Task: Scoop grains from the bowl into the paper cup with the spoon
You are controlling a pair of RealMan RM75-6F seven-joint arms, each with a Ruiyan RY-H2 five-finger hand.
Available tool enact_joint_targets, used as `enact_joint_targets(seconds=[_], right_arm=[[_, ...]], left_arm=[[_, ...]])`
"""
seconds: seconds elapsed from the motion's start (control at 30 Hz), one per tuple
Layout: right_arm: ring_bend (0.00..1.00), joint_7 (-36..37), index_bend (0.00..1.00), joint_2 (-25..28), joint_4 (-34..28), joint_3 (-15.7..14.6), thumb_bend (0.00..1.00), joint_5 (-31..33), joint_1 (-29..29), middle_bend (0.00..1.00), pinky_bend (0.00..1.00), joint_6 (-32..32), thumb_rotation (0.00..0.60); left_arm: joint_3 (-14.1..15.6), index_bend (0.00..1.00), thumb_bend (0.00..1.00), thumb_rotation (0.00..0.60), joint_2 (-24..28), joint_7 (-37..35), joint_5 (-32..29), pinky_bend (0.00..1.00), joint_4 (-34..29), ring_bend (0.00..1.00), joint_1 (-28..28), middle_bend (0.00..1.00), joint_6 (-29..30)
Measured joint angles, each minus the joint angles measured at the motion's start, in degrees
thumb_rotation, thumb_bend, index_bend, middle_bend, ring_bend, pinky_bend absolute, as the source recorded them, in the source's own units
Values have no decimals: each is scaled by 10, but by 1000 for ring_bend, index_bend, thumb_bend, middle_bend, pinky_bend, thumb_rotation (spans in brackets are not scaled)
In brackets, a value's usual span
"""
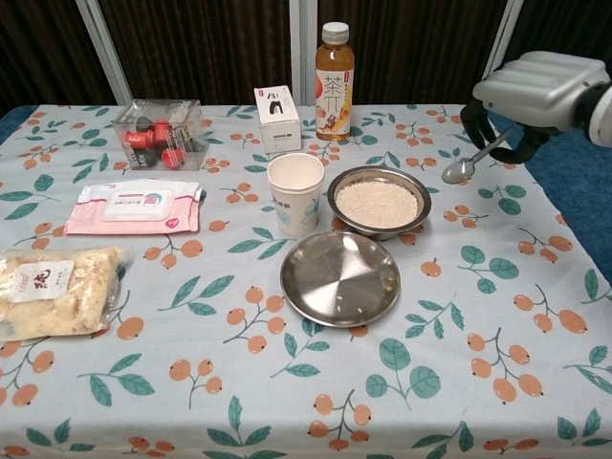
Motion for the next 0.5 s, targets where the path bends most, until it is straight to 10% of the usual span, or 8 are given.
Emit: enact_joint_targets(seconds=[0.5], right_arm=[[230, -253, 603, -89, 47, -37, 327, 151, 139, 486, 178, -34, 600]], left_arm=[[-2, 187, 58, 600, -11, -24, 2, 93, 27, 59, -3, 106, -2]])
